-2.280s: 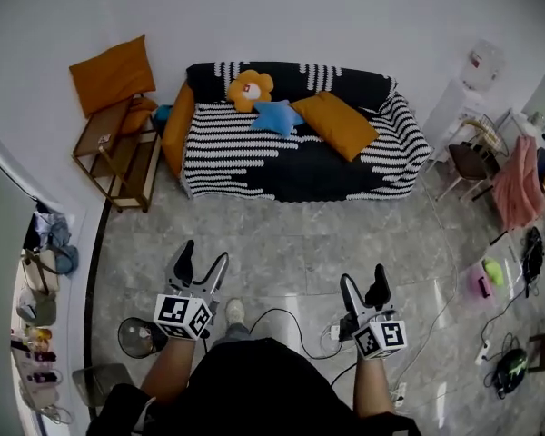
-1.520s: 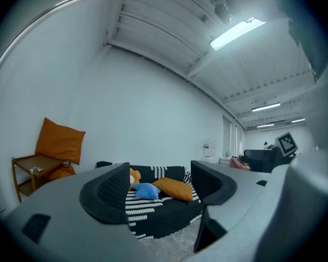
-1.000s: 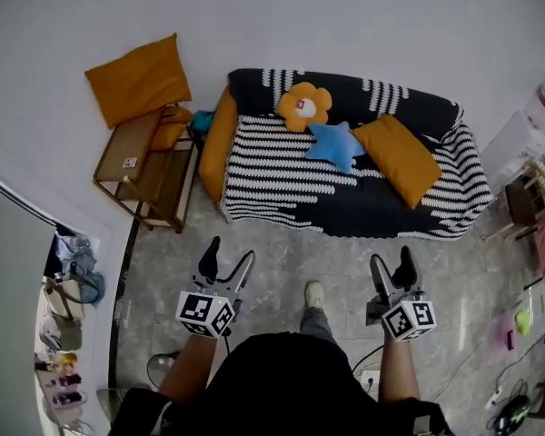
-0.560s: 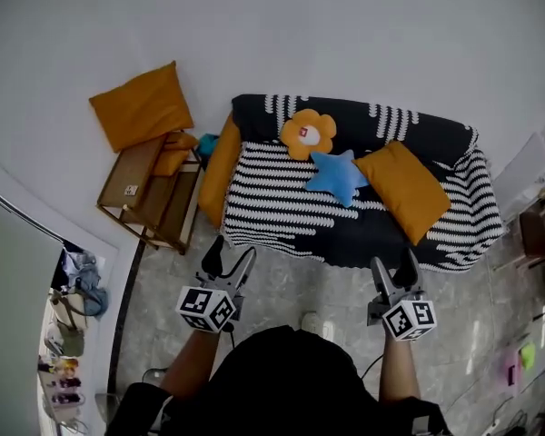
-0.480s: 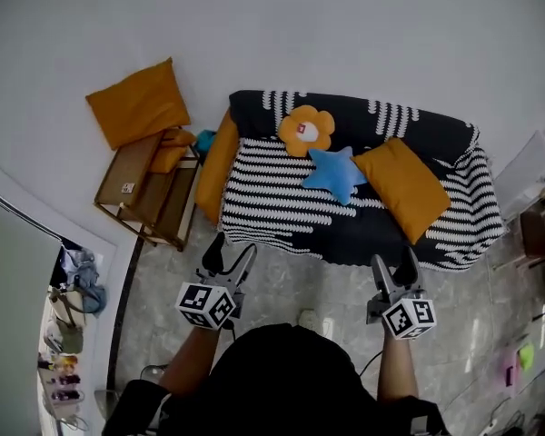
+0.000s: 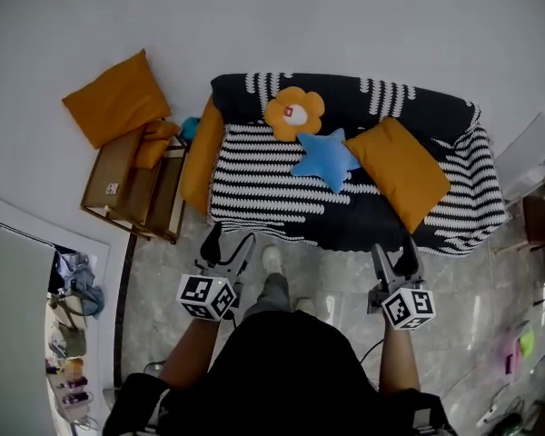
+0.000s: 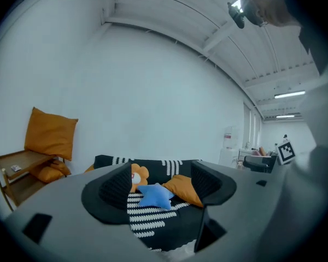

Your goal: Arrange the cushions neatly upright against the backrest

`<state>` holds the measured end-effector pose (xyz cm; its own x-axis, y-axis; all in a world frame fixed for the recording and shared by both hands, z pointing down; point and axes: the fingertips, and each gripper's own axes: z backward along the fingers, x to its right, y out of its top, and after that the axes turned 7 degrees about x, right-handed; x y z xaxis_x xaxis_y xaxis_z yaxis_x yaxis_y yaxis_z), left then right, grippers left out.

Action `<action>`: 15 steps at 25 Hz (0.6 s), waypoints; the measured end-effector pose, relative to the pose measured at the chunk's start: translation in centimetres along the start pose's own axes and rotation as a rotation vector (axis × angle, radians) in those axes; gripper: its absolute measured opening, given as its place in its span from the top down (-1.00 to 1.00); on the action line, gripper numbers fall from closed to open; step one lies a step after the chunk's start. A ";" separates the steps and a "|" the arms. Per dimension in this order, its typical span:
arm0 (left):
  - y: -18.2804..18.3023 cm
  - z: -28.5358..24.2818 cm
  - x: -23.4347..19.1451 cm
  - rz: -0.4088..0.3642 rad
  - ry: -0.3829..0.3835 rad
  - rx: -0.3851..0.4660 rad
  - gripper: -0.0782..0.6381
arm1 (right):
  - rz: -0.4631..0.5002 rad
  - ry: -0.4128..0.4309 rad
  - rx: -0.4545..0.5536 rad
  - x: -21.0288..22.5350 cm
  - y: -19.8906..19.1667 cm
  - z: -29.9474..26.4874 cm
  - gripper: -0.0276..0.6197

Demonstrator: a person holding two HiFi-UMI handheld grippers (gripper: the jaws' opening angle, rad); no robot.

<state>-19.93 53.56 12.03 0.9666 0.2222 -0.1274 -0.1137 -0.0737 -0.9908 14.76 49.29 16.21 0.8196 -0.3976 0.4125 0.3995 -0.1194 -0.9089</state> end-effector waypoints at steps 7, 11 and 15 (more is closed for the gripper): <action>0.3 -6.4 -4.7 -0.023 -0.029 0.030 -0.20 | 0.069 0.012 -0.025 -0.9 -0.5 -7.4 -0.38; 0.6 -10.4 -8.8 0.004 -0.012 0.033 -0.20 | 0.081 0.021 -0.052 -1.1 -1.0 -13.7 -0.38; 1.6 -14.0 -14.8 0.017 0.036 0.046 -0.20 | 0.100 0.051 -0.085 -2.7 -1.9 -22.0 -0.38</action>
<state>-31.24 36.55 12.94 0.9720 0.1862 -0.1435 -0.1400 -0.0322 -0.9896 2.80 30.58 15.45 0.8310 -0.4568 0.3176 0.2788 -0.1521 -0.9482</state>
